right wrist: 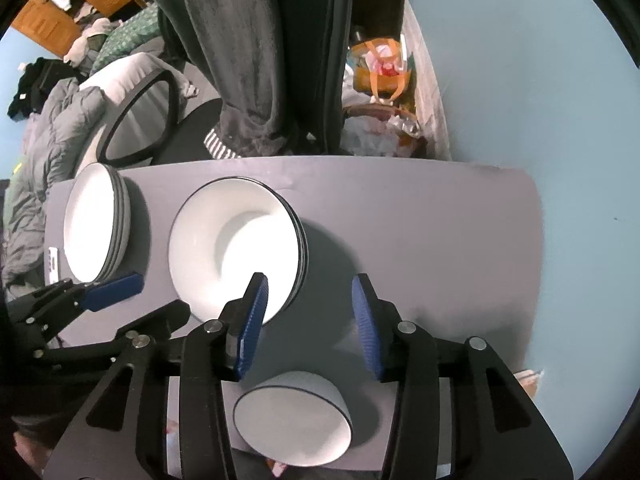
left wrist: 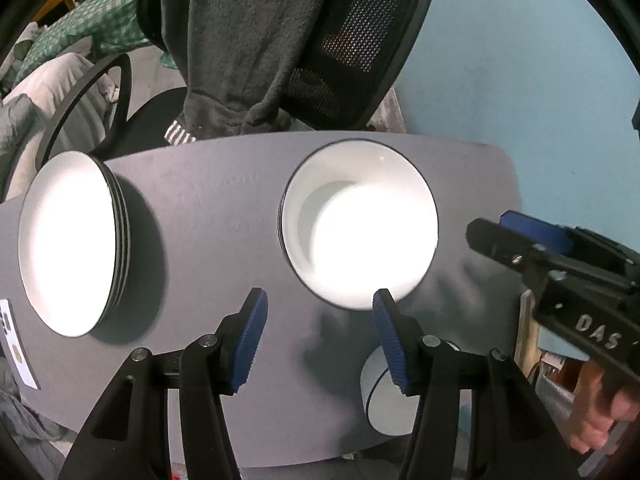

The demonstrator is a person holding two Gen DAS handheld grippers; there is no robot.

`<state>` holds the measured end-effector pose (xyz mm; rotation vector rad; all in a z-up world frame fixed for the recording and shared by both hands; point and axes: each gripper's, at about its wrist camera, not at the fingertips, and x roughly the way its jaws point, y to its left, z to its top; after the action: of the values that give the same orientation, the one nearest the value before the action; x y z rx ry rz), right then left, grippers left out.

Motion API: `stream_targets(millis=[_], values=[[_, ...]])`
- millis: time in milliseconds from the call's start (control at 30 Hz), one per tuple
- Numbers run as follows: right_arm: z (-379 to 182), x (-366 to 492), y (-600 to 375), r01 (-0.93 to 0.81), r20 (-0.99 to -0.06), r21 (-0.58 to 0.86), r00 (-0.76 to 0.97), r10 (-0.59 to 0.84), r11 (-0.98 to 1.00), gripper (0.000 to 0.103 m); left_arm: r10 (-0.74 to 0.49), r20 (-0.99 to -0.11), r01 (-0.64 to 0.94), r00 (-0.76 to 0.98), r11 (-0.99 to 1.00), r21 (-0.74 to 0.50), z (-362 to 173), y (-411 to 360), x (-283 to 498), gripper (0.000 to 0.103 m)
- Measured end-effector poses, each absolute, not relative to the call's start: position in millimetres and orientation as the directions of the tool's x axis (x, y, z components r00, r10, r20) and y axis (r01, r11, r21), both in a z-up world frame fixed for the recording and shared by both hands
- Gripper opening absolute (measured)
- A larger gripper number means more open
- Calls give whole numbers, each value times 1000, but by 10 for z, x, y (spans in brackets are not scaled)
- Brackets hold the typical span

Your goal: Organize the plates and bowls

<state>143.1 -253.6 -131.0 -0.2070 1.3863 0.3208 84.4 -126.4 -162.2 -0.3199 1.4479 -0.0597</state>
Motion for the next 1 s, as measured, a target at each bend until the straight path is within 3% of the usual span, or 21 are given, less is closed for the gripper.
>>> stream_targets(millis=[500, 1000], values=[[-1030, 1039, -2595, -338, -972, -6, 225, 75, 941, 56, -290, -944, -106, 158, 945, -308, -1516, -1308, 421, 56], [-1103, 700, -2638, -292, -977, -9, 208, 54, 957, 58, -341, -928, 11, 148, 939, -343, -1522, -1501, 106, 56]])
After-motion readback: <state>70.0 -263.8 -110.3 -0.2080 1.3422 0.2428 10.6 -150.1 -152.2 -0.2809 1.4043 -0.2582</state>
